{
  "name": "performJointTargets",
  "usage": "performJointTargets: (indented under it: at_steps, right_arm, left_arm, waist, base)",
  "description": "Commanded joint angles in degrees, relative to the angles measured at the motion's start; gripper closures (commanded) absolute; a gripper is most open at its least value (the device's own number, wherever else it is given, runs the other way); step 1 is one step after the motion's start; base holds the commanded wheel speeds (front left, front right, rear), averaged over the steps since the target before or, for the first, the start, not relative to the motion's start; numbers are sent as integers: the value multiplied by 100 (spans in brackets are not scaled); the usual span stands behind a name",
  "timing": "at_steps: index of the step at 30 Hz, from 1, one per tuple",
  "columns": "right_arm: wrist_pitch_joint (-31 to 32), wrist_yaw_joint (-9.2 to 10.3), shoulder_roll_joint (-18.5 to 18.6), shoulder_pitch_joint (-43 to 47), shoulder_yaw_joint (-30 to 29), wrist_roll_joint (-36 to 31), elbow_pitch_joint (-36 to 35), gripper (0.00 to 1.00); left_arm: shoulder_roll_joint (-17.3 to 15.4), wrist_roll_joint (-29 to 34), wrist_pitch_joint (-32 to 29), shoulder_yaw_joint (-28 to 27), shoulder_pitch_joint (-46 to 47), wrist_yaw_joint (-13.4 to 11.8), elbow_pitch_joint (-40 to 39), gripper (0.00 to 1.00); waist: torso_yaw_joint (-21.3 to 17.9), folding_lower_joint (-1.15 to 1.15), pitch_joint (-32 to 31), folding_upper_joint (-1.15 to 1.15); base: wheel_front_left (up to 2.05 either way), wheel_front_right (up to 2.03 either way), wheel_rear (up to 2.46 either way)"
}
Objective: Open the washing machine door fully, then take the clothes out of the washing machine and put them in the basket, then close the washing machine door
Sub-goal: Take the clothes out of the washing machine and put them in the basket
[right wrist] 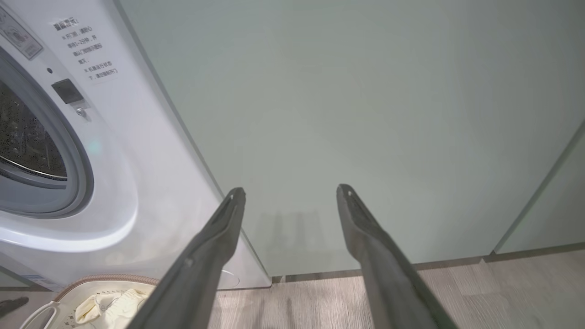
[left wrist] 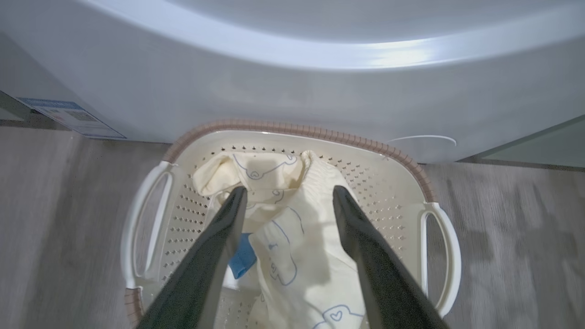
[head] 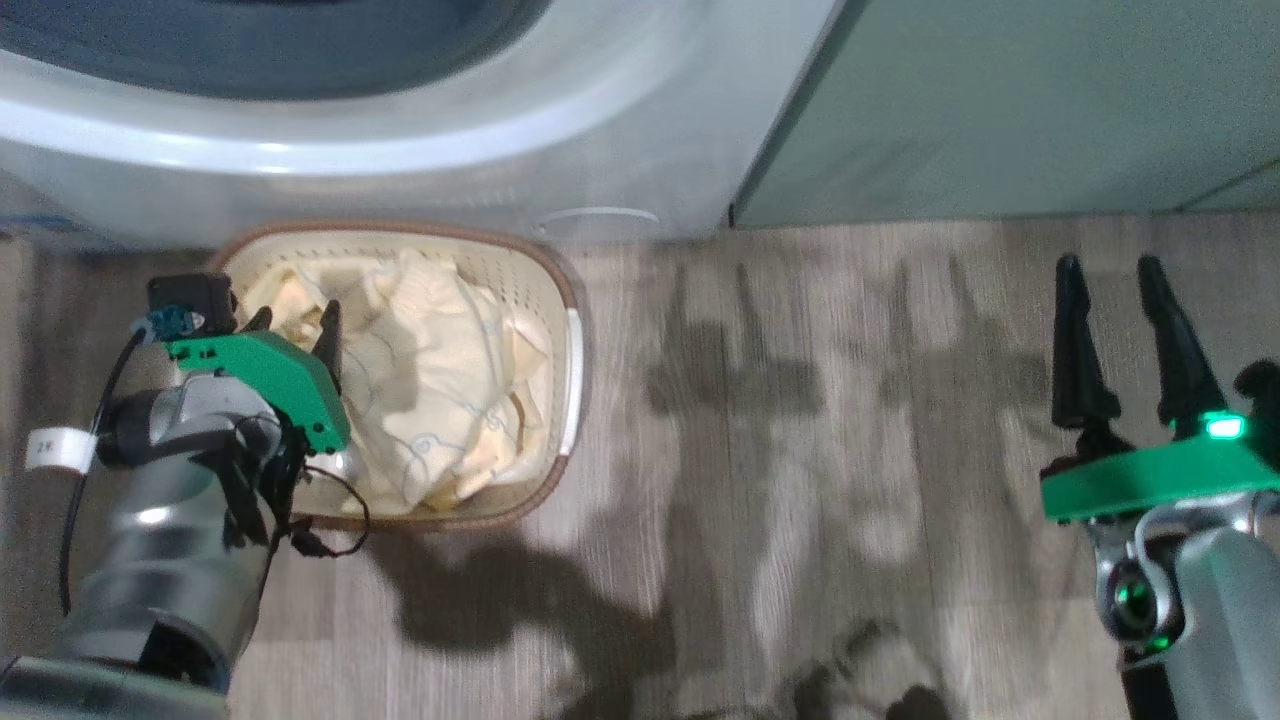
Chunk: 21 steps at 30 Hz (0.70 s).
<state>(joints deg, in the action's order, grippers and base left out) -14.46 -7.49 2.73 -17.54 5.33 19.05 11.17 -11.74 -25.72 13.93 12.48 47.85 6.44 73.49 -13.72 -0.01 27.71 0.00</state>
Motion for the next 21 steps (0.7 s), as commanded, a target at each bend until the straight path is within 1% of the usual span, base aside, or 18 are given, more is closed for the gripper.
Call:
performJointTargets:
  at_steps: [1,3,5,9,19,21]
  right_arm:
    - [-54,0,16,140,96,-31,-109,0]
    - [-54,0,16,213,116,-26,-74,0]
    - [-54,0,16,294,129,-23,-52,0]
    - [-54,0,22,437,154,-14,-12,0]
    - [-54,0,127,899,150,-1,60,0]
    - [-54,0,138,943,144,1,65,0]
  left_arm:
    - [-215,0,79,-117,-79,15,-131,0]
    - [-228,-10,99,-153,-149,23,-269,0]
    - [-270,-30,103,-266,-254,26,-608,0]
    - [-339,45,105,-554,-617,-92,-1384,0]
    - [-117,318,107,-1271,-1911,-20,-2965,0]
    - [-88,335,107,-1349,-2055,-14,-3115,0]
  waist:
    - [96,1,-259,0]
    - [121,1,-455,0]
    - [140,1,-609,0]
    - [173,1,-926,0]
    - [237,1,-1800,0]
    - [243,1,-1887,0]
  base:
    - [0,0,0]
    - [0,0,0]
    - [0,0,0]
    - [0,0,0]
    - [0,0,0]
    - [0,0,0]
